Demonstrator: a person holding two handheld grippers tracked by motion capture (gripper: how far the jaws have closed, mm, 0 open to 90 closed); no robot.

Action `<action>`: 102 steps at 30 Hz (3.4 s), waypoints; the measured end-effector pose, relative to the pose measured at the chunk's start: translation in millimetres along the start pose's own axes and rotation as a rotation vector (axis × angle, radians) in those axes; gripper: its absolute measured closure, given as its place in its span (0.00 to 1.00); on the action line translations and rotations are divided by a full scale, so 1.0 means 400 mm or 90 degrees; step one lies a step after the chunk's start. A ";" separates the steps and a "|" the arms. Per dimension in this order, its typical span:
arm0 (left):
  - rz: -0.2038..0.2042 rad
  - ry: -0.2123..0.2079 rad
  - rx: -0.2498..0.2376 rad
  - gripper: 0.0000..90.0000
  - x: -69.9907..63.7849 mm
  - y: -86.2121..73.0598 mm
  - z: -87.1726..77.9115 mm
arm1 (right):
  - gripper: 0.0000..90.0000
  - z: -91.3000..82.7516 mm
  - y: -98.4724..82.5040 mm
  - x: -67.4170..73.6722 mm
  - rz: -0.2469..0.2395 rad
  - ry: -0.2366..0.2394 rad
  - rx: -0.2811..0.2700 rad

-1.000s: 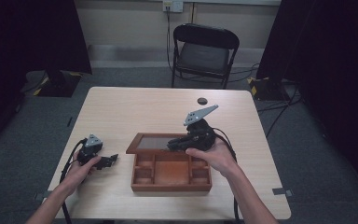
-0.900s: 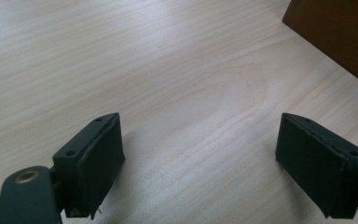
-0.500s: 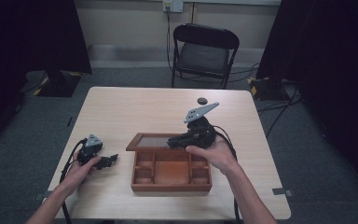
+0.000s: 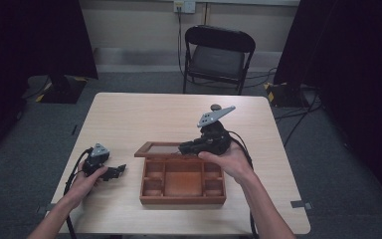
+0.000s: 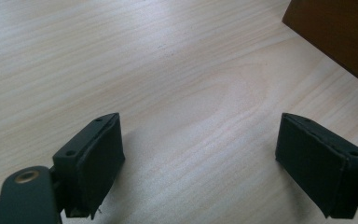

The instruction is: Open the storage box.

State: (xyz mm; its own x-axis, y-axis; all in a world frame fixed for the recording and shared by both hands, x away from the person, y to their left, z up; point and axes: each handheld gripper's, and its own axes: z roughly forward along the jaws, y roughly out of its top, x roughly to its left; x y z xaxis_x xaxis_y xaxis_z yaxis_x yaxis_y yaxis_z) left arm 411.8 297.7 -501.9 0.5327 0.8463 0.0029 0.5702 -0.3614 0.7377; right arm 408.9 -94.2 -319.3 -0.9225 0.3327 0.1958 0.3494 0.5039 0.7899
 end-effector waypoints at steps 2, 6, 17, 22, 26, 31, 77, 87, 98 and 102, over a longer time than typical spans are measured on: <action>0.000 0.000 0.000 0.16 0.000 0.000 0.000 | 0.92 0.000 0.001 -0.001 0.002 0.001 -0.002; 0.000 0.000 0.000 0.16 0.000 0.000 0.000 | 0.92 -0.001 0.002 -0.003 0.003 0.000 -0.003; -0.001 0.000 0.000 0.16 0.000 0.000 0.000 | 0.92 -0.003 0.009 -0.007 0.005 0.000 -0.002; 0.001 0.000 0.000 0.16 0.000 0.000 0.000 | 0.92 -0.004 0.014 -0.010 0.005 0.000 -0.001; 0.001 0.000 0.000 0.16 0.000 0.000 0.000 | 0.92 -0.006 0.018 -0.013 0.006 -0.004 -0.005; 0.000 0.000 0.000 0.16 0.000 0.000 0.000 | 0.92 -0.006 0.020 -0.014 0.007 -0.004 -0.006; 0.000 0.000 0.000 0.16 0.000 0.000 0.000 | 0.92 -0.011 0.030 -0.030 0.017 -0.002 -0.018; 0.000 0.000 0.000 0.16 0.000 0.000 0.000 | 0.92 -0.011 0.030 -0.031 0.017 0.000 -0.019; 0.001 0.000 0.000 0.16 0.000 0.000 0.000 | 0.92 -0.011 0.030 -0.031 0.016 -0.001 -0.018; 0.000 0.000 0.000 0.16 0.000 0.000 0.000 | 0.92 -0.011 0.030 -0.030 0.016 -0.001 -0.018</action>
State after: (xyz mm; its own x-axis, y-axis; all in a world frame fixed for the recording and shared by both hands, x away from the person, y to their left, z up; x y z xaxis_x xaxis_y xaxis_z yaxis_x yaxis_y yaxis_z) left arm 411.8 297.7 -501.9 0.5328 0.8462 0.0028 0.5703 -0.3615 0.7376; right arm 423.4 -95.6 -309.7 -0.9133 0.3461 0.2148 0.3675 0.4725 0.8011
